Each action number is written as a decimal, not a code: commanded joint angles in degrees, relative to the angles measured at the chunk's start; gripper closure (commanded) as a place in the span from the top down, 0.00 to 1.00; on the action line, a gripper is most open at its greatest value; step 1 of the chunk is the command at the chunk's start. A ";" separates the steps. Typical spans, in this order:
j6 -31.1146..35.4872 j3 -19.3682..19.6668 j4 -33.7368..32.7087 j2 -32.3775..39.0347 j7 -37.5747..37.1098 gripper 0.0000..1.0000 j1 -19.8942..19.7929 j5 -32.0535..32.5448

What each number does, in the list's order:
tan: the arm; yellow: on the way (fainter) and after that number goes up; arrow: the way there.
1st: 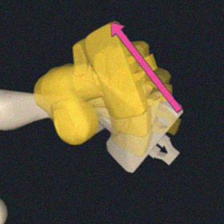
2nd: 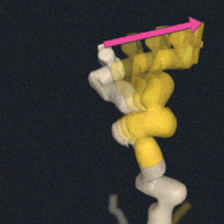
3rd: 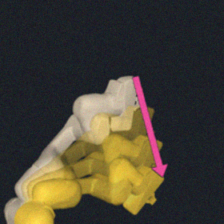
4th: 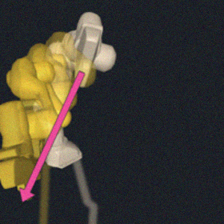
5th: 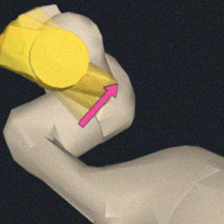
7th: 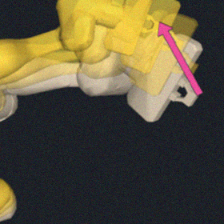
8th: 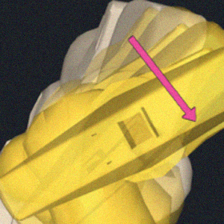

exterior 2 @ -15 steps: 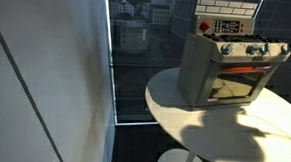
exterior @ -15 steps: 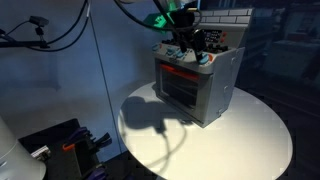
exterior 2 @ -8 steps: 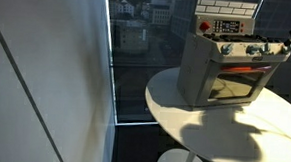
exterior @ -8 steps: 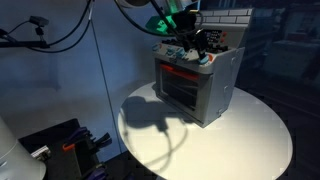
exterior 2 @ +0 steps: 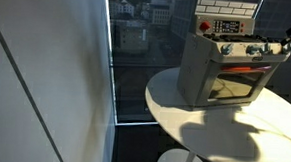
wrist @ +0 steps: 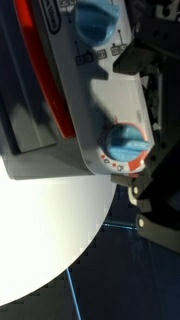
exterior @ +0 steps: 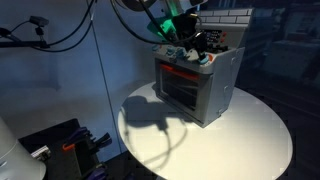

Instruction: Turn the knob on the far right to the right

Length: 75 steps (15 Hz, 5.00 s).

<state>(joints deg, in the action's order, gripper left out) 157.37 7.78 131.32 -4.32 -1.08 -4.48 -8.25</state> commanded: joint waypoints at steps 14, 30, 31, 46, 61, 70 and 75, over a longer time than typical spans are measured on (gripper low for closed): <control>2.06 -0.29 -0.82 1.09 1.60 0.97 -0.03 -6.37; 2.91 -0.22 -0.91 1.65 1.69 0.70 -0.28 -7.04; 3.07 -0.20 -0.88 1.59 1.71 0.72 -0.28 -7.09; 4.19 0.88 -0.90 1.80 2.45 0.22 0.11 -9.55; 2.48 0.87 -0.88 1.40 -0.65 0.06 -0.94 -8.58; -2.42 1.00 -1.50 0.07 -8.96 0.06 -1.44 -9.57; -4.79 1.09 -2.43 -0.01 -13.77 0.05 -1.77 -12.54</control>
<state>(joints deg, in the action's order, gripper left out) 156.45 8.89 129.70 -3.07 -12.01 -5.09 -18.70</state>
